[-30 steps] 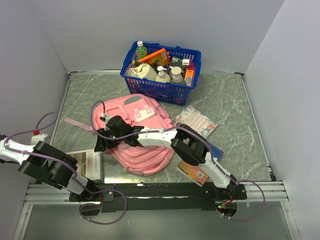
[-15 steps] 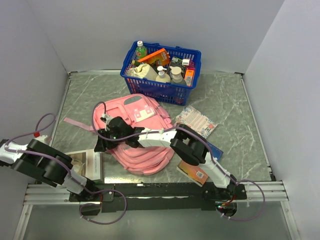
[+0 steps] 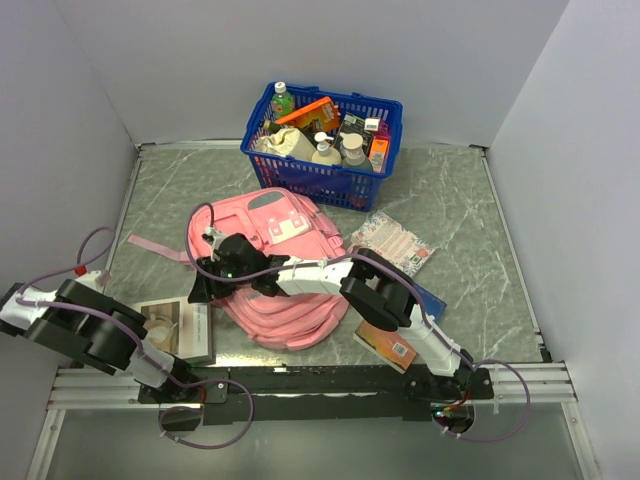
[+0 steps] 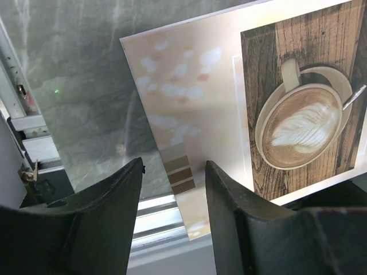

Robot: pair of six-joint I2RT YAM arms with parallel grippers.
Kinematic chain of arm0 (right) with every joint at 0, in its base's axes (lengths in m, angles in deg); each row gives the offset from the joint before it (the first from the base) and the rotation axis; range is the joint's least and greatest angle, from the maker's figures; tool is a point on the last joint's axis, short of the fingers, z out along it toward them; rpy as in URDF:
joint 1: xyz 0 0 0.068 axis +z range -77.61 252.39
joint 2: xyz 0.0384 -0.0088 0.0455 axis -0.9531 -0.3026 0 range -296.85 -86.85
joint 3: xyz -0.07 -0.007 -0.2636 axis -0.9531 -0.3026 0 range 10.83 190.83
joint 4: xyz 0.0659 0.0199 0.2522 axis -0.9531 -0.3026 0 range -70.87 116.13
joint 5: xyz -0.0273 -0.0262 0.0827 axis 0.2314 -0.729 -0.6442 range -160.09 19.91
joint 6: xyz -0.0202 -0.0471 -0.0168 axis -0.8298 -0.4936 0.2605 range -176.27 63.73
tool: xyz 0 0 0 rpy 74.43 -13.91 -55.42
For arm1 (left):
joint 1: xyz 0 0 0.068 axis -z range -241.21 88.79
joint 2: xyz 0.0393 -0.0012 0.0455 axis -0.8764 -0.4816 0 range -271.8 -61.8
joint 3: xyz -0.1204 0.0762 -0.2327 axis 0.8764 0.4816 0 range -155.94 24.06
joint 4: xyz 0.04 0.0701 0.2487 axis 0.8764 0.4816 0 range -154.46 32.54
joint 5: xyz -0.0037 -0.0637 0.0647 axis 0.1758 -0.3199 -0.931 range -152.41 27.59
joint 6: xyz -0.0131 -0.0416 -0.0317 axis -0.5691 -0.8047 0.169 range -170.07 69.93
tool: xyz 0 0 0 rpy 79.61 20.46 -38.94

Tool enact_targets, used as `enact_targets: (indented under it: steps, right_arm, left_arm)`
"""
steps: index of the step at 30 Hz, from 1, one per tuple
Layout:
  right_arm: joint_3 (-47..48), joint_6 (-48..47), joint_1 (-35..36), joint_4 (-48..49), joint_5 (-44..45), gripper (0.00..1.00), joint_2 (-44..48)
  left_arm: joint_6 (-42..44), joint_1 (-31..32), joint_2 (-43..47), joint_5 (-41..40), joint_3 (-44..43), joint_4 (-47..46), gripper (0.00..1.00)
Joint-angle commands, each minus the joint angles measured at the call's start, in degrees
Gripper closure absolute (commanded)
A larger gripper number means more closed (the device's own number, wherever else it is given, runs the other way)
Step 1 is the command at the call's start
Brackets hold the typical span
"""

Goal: Pack the student bag
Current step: Pick up the book from the center of the board.

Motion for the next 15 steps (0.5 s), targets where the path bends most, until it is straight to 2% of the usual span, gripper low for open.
enact_targets:
  steps: [1,5,11,15]
  right_arm:
    - [0.27,0.46,-0.62,0.61,0.27,0.54,-1.28]
    - [4.84,-2.61,-0.35,-12.18,4.38,0.57,-1.90]
    - [-8.75,-3.76,-0.27,-11.79,11.69,0.52,7.67]
    - [-9.22,-3.06,0.00,-11.52,11.79,0.50,7.43]
  left_arm:
    - [3.16,0.56,0.41,1.14,3.39,-2.44,0.47]
    - [2.98,0.22,-0.55,-1.85,3.40,-3.50,0.50]
    - [4.03,-1.72,-1.17,-3.53,2.70,-5.08,0.51]
    - [4.30,-1.72,-0.91,-2.48,1.64,-4.20,0.51]
